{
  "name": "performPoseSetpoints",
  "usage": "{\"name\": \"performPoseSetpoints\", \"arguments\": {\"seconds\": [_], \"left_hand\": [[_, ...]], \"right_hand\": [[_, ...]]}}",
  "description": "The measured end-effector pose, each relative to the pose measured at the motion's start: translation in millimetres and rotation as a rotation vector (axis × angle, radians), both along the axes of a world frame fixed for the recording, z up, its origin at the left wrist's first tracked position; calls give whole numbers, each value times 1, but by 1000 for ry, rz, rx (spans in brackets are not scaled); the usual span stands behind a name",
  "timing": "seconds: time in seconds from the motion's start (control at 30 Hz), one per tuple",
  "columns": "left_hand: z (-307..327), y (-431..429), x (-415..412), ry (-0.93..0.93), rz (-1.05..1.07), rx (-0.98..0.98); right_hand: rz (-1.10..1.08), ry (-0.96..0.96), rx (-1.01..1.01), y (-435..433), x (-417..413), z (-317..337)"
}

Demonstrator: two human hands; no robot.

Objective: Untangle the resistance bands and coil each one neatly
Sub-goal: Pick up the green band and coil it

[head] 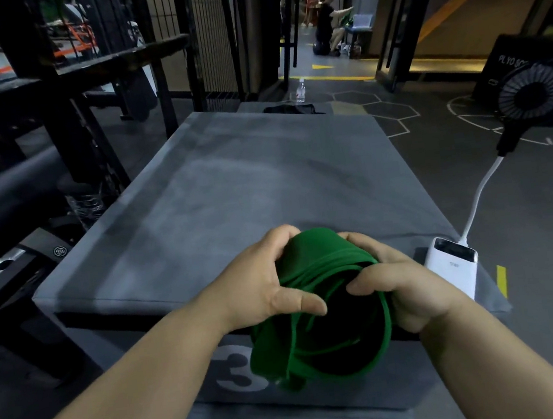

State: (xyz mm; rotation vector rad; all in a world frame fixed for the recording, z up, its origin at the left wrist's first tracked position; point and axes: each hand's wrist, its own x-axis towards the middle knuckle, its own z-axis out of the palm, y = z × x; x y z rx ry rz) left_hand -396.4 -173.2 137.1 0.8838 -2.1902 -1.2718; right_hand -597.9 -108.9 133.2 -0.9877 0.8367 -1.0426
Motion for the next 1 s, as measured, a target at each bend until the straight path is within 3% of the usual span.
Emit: {"name": "performPoseSetpoints", "arguments": {"seconds": [0.13, 0.3, 0.53, 0.67, 0.77, 0.87, 0.93, 1.0], "left_hand": [[-4, 7, -8, -118, 42, -3], [-2, 8, -9, -30, 170, -153], [4, 1, 3, 68, -35, 1], [4, 1, 2, 105, -62, 66], [-1, -2, -1, 54, 80, -40], [2, 1, -4, -18, 449, -269], [8, 8, -6, 10, 459, -312], [14, 19, -11, 40, 351, -205]], "right_hand": [[-81, 53, 14, -1, 8, -4], [-50, 107, -24, 1, 3, -1], [184, 557, -193, 6, -13, 12], [264, 405, -228, 6, -4, 14], [20, 263, -174, 0, 2, 3], [-284, 243, -127, -4, 7, -1], [-400, 245, -119, -3, 10, 3], [-465, 281, -116, -3, 16, 5]]}}
